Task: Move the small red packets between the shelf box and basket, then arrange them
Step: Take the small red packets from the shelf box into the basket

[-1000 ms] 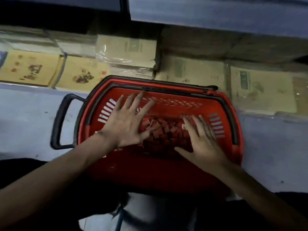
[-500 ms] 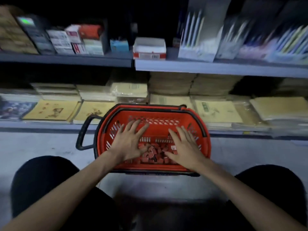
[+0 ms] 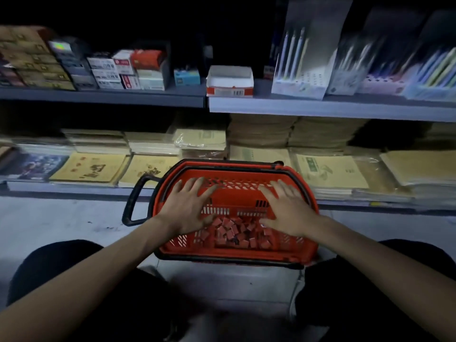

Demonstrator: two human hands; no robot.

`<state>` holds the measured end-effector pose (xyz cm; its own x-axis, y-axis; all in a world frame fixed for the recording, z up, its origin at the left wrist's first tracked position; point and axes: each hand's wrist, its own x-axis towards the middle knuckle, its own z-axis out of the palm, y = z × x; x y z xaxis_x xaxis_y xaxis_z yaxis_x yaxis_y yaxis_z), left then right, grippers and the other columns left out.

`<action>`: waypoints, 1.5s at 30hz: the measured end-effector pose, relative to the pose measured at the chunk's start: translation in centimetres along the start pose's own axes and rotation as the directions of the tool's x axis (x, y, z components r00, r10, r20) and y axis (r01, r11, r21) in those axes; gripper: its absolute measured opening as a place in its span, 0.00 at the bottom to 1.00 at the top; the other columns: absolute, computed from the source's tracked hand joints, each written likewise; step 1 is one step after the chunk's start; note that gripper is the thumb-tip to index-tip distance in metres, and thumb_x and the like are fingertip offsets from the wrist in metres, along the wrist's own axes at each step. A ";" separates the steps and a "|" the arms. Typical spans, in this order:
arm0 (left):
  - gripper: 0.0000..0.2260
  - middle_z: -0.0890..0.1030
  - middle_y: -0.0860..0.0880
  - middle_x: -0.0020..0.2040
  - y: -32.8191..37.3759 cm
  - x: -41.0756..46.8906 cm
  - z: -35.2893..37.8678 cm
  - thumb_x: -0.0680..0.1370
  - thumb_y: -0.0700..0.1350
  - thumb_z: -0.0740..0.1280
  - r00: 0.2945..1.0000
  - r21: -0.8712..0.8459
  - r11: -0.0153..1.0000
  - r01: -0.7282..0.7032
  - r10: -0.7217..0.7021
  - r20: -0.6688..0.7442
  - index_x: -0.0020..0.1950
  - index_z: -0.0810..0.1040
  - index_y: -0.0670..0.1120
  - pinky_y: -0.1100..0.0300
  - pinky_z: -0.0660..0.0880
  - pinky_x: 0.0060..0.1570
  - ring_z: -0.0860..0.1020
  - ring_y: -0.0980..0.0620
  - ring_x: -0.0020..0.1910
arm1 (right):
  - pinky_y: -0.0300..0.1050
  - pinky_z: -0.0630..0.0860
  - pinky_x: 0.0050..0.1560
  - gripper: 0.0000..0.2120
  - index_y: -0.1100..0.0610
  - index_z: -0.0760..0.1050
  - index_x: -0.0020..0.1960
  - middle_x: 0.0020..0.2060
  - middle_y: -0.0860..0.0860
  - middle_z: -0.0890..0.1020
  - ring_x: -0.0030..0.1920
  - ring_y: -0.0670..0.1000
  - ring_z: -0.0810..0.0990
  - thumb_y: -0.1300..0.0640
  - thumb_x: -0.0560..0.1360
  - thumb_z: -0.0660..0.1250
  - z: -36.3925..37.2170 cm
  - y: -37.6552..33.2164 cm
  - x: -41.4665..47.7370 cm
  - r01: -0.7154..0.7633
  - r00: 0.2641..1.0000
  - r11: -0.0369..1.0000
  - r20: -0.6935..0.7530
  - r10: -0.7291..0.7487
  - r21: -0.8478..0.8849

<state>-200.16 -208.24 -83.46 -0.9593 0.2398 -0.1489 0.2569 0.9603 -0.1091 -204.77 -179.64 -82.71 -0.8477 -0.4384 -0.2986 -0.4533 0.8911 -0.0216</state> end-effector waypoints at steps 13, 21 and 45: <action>0.37 0.54 0.39 0.82 -2.9 7.3 6.8 0.77 0.68 0.43 0.980 0.083 0.995 -0.047 0.030 0.198 0.83 0.45 0.53 0.37 0.56 0.78 0.56 0.37 0.80 | 0.61 0.44 0.80 0.47 0.51 0.39 0.83 0.82 0.58 0.43 0.81 0.62 0.40 0.38 0.77 0.66 7.0 3.1 7.8 0.112 0.954 0.990 0.289 -0.084 -0.084; 0.37 0.55 0.39 0.81 -5.5 7.0 7.9 0.80 0.63 0.60 0.956 0.114 0.988 -0.105 0.069 0.286 0.84 0.47 0.54 0.41 0.62 0.76 0.59 0.36 0.79 | 0.58 0.52 0.79 0.43 0.51 0.47 0.83 0.82 0.58 0.49 0.81 0.61 0.47 0.40 0.77 0.65 9.1 4.6 9.0 0.270 0.936 0.953 0.270 -0.227 -0.137; 0.27 0.67 0.45 0.74 -5.9 8.4 12.0 0.80 0.60 0.59 0.923 -0.003 0.983 -0.183 0.173 0.342 0.78 0.63 0.54 0.47 0.69 0.69 0.71 0.44 0.69 | 0.70 0.61 0.74 0.51 0.36 0.42 0.81 0.76 0.54 0.24 0.76 0.66 0.26 0.65 0.73 0.69 23.0 -5.6 20.9 0.305 0.718 0.947 0.678 -0.156 -0.105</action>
<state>-208.31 -213.66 -95.88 -0.8014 0.3390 -0.4928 0.4280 0.9005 -0.0765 -213.63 -191.13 -110.77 -0.3511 -0.3745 -0.8582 -0.7166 0.6974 -0.0112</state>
